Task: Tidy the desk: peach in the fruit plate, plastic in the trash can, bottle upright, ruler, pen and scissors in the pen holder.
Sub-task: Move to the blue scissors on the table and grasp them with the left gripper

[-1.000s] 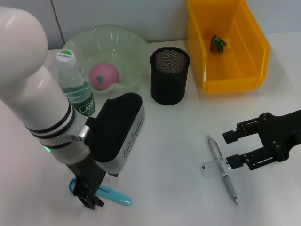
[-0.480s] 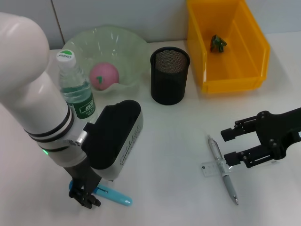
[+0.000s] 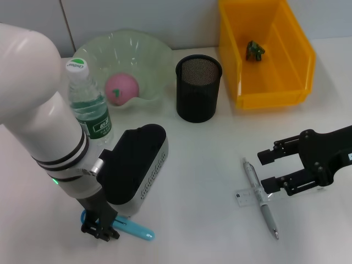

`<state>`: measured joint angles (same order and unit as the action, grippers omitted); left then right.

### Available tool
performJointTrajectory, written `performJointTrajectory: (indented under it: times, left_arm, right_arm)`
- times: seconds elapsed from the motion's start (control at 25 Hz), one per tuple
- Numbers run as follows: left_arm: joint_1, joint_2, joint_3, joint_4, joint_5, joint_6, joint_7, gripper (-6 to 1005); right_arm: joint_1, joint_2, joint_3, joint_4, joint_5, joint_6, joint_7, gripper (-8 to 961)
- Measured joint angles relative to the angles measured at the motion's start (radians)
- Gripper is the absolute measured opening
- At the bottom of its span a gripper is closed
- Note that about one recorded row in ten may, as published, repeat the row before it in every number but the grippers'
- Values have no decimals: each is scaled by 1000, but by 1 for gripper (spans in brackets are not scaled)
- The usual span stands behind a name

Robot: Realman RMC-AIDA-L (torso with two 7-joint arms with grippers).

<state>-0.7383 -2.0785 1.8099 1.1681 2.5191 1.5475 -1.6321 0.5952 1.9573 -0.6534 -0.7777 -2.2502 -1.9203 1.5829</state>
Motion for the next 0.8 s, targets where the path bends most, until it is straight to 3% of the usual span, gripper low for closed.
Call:
performJointTrajectory:
  times: [0.8]
  left_arm:
    - [-7, 0, 1, 5, 23, 11, -3, 385]
  right_arm:
    - [2, 2, 0, 0, 2, 10, 1, 737]
